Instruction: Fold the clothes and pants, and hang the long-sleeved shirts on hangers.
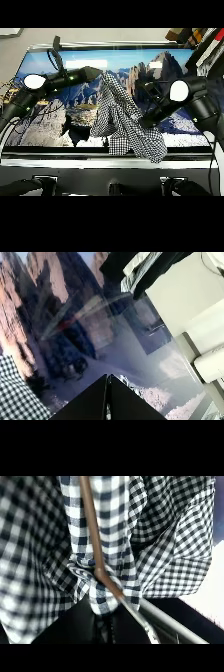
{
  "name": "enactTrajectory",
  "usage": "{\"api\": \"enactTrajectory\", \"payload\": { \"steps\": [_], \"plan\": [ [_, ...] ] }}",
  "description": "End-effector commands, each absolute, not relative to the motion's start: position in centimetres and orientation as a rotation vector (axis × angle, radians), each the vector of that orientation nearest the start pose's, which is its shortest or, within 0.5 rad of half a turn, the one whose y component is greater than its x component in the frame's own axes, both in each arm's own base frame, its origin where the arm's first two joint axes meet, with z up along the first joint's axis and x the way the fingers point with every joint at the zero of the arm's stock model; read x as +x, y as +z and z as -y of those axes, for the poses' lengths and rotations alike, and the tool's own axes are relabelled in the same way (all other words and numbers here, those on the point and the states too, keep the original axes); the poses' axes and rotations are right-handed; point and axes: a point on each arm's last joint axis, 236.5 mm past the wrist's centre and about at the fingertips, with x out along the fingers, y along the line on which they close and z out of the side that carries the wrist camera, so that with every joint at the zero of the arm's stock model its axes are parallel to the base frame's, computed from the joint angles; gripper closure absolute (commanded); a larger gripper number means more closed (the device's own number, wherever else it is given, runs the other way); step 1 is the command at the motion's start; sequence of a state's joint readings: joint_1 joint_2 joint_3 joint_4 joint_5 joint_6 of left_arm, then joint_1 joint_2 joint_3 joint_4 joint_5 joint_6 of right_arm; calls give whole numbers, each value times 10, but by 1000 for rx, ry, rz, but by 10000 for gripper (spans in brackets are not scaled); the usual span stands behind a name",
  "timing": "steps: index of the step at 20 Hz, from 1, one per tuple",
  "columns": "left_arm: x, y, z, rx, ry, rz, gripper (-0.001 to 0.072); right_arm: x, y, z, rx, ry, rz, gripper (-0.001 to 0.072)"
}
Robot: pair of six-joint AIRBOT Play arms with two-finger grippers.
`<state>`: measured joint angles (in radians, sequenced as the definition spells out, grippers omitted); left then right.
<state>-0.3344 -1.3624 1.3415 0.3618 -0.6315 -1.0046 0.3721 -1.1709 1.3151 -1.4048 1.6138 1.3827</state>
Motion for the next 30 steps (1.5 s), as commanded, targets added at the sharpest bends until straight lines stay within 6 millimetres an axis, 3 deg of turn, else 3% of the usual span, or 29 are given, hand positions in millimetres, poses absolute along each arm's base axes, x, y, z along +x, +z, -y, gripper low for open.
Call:
{"api": "enactTrajectory", "payload": {
  "steps": [1, 4, 7, 10, 13, 16, 20, 22, 25, 26, 27, 29, 30],
  "plan": [
    [448, 232, 293, -507, -824, -488, 699, 306, 71, -164, -239, 545, -1344, 687],
    [434, 243, 276, -428, -770, -496, 699, 342, 78, -178, -165, 511, -1201, 687],
    [411, 243, 266, -353, -758, -552, 699, 371, 97, -195, -83, 511, -1060, 687],
    [378, 223, 285, -279, -830, -664, 698, 384, 115, -201, -59, 516, -981, 687],
    [346, 188, 307, -209, -834, -791, 699, 393, 142, -203, -71, 524, -914, 687],
    [323, 142, 317, -252, -803, -880, 699, 389, 166, -203, -107, 549, -894, 687],
    [292, 89, 321, -253, -788, -959, 699, 363, 168, -195, -191, 596, -975, 687],
    [286, 87, 331, -231, -814, -944, 698, 350, 168, -191, -258, 638, -999, 687],
    [294, 97, 338, -247, -817, -878, 692, 346, 173, -190, -331, 680, -964, 687],
    [296, 99, 336, -255, -811, -874, 660, 346, 173, -190, -351, 692, -956, 687],
    [298, 101, 333, -261, -807, -877, 533, 346, 173, -190, -376, 706, -947, 687],
    [305, 109, 321, -270, -792, -889, 90, 346, 173, -190, -445, 744, -921, 687],
    [311, 117, 310, -276, -777, -890, 53, 346, 174, -190, -490, 769, -902, 687]
  ]
}}
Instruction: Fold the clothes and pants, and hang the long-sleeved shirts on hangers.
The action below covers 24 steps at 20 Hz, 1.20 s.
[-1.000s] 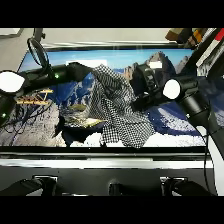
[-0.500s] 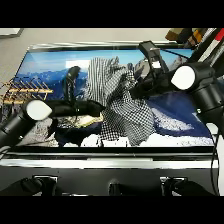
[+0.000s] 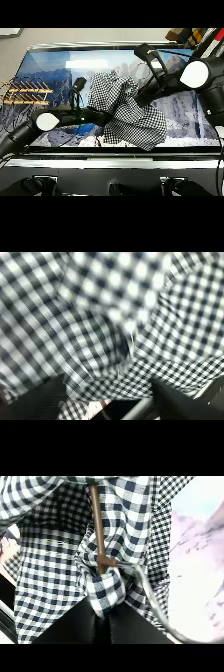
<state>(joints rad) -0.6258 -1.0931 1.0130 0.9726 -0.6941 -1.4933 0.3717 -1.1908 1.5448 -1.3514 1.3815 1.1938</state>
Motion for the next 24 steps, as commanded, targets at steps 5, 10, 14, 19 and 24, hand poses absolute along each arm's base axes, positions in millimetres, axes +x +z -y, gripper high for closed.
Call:
{"api": "enactTrajectory", "payload": {
  "steps": [5, 10, 14, 19, 24],
  "plan": [
    [349, 152, 237, -188, -708, -797, 39, 355, 181, -200, -720, 907, -730, 687],
    [356, 154, 215, 72, -768, -687, 39, 358, 167, -208, -997, 1085, -606, 685],
    [347, 142, 216, 317, -882, -627, 38, 359, 154, -214, -1001, 1129, -622, 685],
    [333, 124, 225, 477, -1005, -616, 38, 362, 155, -221, -991, 1142, -593, 684],
    [341, 100, 231, 526, -1040, -635, 38, 355, 158, -231, -969, 1195, -560, 684]
  ]
}}
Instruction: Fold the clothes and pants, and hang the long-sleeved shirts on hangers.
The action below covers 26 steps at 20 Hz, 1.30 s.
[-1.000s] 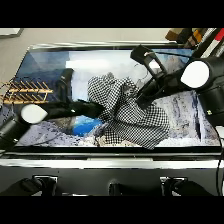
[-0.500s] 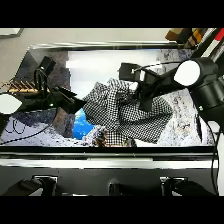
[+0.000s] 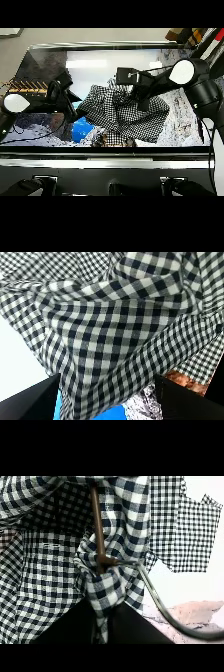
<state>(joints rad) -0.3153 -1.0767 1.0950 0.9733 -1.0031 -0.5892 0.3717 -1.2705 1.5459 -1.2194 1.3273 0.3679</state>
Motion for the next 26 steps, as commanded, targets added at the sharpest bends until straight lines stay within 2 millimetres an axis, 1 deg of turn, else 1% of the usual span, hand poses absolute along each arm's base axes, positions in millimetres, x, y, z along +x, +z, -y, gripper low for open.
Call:
{"api": "enactTrajectory", "payload": {
  "steps": [1, 3, 4, 7, 8, 10, 11, 12, 13, 16, 17, 18, 19, 20, 21, 22, 24, 26],
  "plan": [
    [348, 100, 231, 523, -1022, -623, 38, 353, 158, -233, -962, 1204, -561, 684],
    [363, 106, 229, 519, -971, -577, 39, 350, 159, -235, -951, 1217, -556, 684],
    [367, 107, 229, 518, -959, -567, 39, 350, 160, -237, -944, 1221, -553, 684],
    [362, 96, 231, 517, -987, -607, 50, 348, 161, -240, -928, 1232, -545, 684],
    [360, 92, 233, 518, -997, -617, 126, 348, 162, -241, -926, 1233, -544, 684],
    [356, 90, 240, 519, -1017, -619, 483, 348, 162, -241, -926, 1232, -543, 684],
    [354, 91, 243, 522, -1023, -617, 612, 347, 162, -241, -923, 1235, -542, 684],
    [353, 91, 245, 524, -1029, -615, 679, 347, 163, -243, -915, 1238, -536, 684],
    [353, 91, 245, 524, -1029, -615, 691, 346, 165, -246, -902, 1246, -530, 683],
    [352, 92, 245, 524, -1028, -612, 693, 344, 167, -247, -889, 1247, -528, 683],
    [352, 93, 245, 525, -1028, -609, 693, 345, 168, -246, -871, 1232, -541, 640],
    [352, 95, 245, 525, -1027, -606, 693, 347, 170, -243, -880, 1207, -542, 542],
    [351, 97, 244, 526, -1026, -599, 693, 348, 173, -237, -898, 1181, -545, 506],
    [351, 100, 244, 528, -1024, -591, 694, 351, 179, -229, -917, 1141, -540, 452],
    [350, 103, 244, 529, -1023, -585, 694, 354, 190, -222, -918, 1079, -527, 354],
    [350, 106, 244, 529, -1021, -578, 694, 358, 205, -215, -888, 1003, -513, 284],
    [348, 111, 243, 532, -1018, -564, 694, 357, 230, -197, -863, 885, -494, 141],
    [347, 118, 242, 534, -1014, -547, 694, 352, 251, -168, -893, 761, -489, 140]
  ]
}}
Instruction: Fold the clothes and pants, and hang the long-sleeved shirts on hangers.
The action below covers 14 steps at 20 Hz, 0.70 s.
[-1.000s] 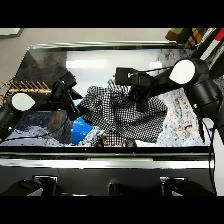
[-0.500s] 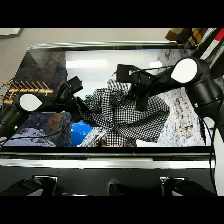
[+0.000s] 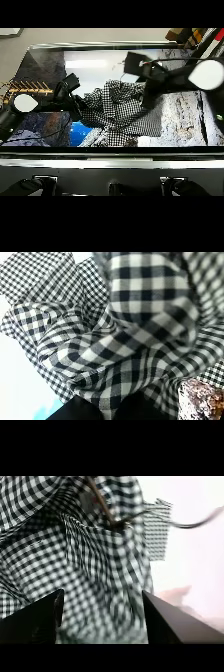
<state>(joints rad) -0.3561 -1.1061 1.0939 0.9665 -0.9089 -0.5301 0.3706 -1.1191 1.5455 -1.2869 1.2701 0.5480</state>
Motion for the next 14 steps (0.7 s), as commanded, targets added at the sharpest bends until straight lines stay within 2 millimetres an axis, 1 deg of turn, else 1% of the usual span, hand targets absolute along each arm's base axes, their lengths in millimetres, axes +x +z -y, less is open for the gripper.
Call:
{"api": "enactTrajectory", "payload": {
  "steps": [1, 3, 4, 5, 6, 7, 8, 9, 10, 11, 12, 14],
  "plan": [
    [346, 122, 242, 535, -1012, -538, 695, 349, 263, -152, -906, 694, -482, 140],
    [342, 131, 241, 546, -1010, -510, 695, 341, 285, -119, -884, 581, -471, 140],
    [341, 137, 240, 554, -1009, -494, 695, 340, 290, -97, -857, 522, -491, 140],
    [339, 142, 240, 565, -1010, -476, 694, 341, 289, -77, -809, 485, -522, 140],
    [337, 147, 239, 570, -1008, -462, 694, 343, 285, -60, -725, 464, -551, 132],
    [336, 151, 239, 571, -1005, -451, 695, 347, 279, -49, -649, 465, -567, 63],
    [335, 154, 238, 573, -1003, -443, 695, 354, 270, -40, -575, 478, -584, 42],
    [333, 158, 238, 574, -1002, -434, 695, 360, 259, -35, -520, 502, -598, 42],
    [332, 160, 237, 574, -1000, -427, 694, 367, 246, -36, -482, 543, -606, 42],
    [331, 163, 237, 575, -998, -420, 694, 374, 234, -41, -463, 589, -615, 42],
    [330, 165, 237, 576, -997, -414, 694, 379, 223, -50, -447, 640, -620, 40],
    [328, 170, 236, 577, -995, -402, 694, 394, 197, -76, -426, 759, -638, 40]
  ]
}}
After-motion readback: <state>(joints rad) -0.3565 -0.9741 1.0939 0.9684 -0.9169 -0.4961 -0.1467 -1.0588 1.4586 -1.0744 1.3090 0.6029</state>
